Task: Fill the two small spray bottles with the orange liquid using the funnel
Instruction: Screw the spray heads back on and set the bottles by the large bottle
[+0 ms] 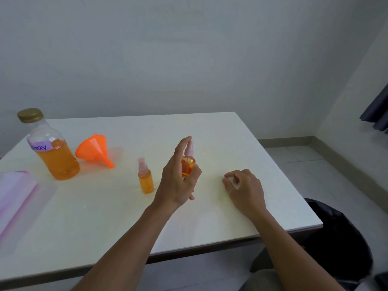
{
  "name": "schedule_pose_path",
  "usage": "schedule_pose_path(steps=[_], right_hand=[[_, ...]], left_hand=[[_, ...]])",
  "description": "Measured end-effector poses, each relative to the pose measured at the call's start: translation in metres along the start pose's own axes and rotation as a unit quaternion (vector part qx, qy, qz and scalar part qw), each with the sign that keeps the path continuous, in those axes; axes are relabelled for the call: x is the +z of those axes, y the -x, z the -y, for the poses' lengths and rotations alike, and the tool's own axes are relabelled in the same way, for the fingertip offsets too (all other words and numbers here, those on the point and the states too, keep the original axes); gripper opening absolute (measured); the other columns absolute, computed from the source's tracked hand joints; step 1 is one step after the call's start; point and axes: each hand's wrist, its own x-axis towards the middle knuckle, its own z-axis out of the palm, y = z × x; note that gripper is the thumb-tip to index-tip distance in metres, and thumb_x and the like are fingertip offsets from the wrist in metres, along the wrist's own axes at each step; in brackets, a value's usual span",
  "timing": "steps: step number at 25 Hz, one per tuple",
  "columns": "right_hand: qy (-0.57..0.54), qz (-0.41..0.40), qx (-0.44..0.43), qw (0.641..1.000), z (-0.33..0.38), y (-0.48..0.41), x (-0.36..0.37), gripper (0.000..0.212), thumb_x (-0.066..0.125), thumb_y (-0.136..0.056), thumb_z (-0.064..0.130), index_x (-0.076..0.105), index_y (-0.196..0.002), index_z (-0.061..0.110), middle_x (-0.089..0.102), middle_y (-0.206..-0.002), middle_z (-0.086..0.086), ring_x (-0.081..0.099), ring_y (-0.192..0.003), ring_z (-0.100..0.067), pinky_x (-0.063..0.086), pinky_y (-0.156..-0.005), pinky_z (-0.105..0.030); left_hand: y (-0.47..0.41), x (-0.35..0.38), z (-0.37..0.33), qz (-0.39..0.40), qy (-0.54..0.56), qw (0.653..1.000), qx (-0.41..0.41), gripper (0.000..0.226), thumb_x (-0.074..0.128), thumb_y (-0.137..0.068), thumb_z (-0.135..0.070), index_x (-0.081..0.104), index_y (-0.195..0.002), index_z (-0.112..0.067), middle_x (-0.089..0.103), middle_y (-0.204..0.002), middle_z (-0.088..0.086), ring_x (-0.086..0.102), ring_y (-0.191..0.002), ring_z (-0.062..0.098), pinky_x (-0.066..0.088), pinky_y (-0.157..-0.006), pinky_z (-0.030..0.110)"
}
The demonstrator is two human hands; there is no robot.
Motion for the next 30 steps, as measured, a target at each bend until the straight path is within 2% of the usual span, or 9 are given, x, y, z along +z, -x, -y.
schedule_pose_path(steps=[4,7,12,16,19,21,24,27,30], right_hand=[[-0.005,0.004,0.006,1.000,0.000,0.000,0.001,0.015,0.065,-0.094,0.040,0.073,-0.103,0.032,0.059,-0.094,0.013,0.058,-0.088,-0.012,0.050,-0.093,-0.038],[-0.005,0.002,0.004,1.000,-0.001,0.000,0.001,0.015,0.065,-0.094,0.041,0.073,-0.103,0.032,0.058,-0.094,0.013,0.059,-0.087,-0.011,0.051,-0.092,-0.037],[-0.007,0.003,0.008,1.000,-0.002,-0.001,0.002,0.015,0.065,-0.093,0.042,0.073,-0.102,0.033,0.059,-0.094,0.014,0.059,-0.088,-0.012,0.051,-0.090,-0.036],[-0.007,0.005,0.003,1.000,-0.003,-0.001,0.001,0.014,0.065,-0.093,0.041,0.073,-0.102,0.033,0.060,-0.094,0.013,0.059,-0.087,-0.013,0.052,-0.089,-0.036],[-0.006,0.004,0.004,1.000,-0.002,-0.001,0.001,0.014,0.066,-0.093,0.040,0.073,-0.101,0.032,0.058,-0.092,0.013,0.059,-0.086,-0.013,0.051,-0.089,-0.037],[-0.007,0.004,0.008,1.000,-0.002,-0.001,0.000,0.015,0.065,-0.093,0.040,0.073,-0.102,0.032,0.058,-0.092,0.013,0.058,-0.086,-0.013,0.051,-0.089,-0.037],[-0.005,0.009,0.010,1.000,-0.002,0.001,-0.001,0.015,0.065,-0.093,0.041,0.073,-0.102,0.032,0.058,-0.093,0.013,0.059,-0.087,-0.013,0.051,-0.089,-0.036],[-0.008,0.010,0.016,1.000,-0.001,0.000,-0.001,0.015,0.065,-0.093,0.042,0.073,-0.102,0.033,0.059,-0.094,0.013,0.060,-0.088,-0.014,0.051,-0.089,-0.036],[-0.025,0.011,0.015,1.000,0.001,0.000,-0.003,0.017,0.068,-0.092,0.039,0.073,-0.106,0.030,0.061,-0.093,0.014,0.060,-0.085,-0.012,0.053,-0.087,-0.033]], left_hand=[[-0.002,0.001,0.002,-0.016,-0.120,0.992,0.022,0.060,0.055,-0.094,-0.031,0.025,-0.143,-0.048,0.059,-0.106,0.002,0.063,-0.075,0.022,0.061,-0.057,0.040],[-0.004,0.007,0.004,-0.036,-0.189,0.981,0.031,0.059,0.053,-0.092,-0.029,0.023,-0.141,-0.041,0.064,-0.099,0.004,0.062,-0.075,0.022,0.057,-0.066,0.040],[-0.008,0.015,0.007,-0.034,-0.204,0.978,0.018,0.064,0.053,-0.092,-0.032,0.018,-0.145,-0.043,0.063,-0.084,0.004,0.062,-0.073,0.022,0.056,-0.063,0.036],[-0.005,0.016,0.016,-0.035,-0.239,0.970,0.015,0.054,0.054,-0.095,-0.034,0.025,-0.139,-0.041,0.061,-0.078,0.002,0.064,-0.070,0.021,0.059,-0.060,0.040],[-0.003,0.016,0.016,-0.059,-0.274,0.960,0.001,0.044,0.050,-0.097,-0.029,0.028,-0.135,-0.034,0.056,-0.075,0.005,0.059,-0.065,0.025,0.045,-0.050,0.036],[-0.003,0.016,0.016,-0.085,-0.286,0.954,-0.020,0.035,0.045,-0.099,-0.026,0.030,-0.131,-0.029,0.054,-0.075,0.007,0.055,-0.063,0.028,0.038,-0.050,0.034],[-0.003,0.016,0.015,-0.102,-0.307,0.945,-0.042,0.033,0.042,-0.100,-0.024,0.031,-0.131,-0.026,0.054,-0.078,0.008,0.055,-0.063,0.029,0.039,-0.051,0.035],[-0.003,0.017,0.015,-0.107,-0.327,0.938,-0.035,0.046,0.043,-0.101,-0.033,0.022,-0.142,-0.031,0.059,-0.088,0.008,0.060,-0.065,0.027,0.053,-0.054,0.036],[-0.003,0.016,0.008,-0.115,-0.301,0.946,-0.030,0.061,0.043,-0.100,-0.044,0.009,-0.150,-0.035,0.062,-0.105,0.007,0.066,-0.080,0.027,0.057,-0.064,0.036]])
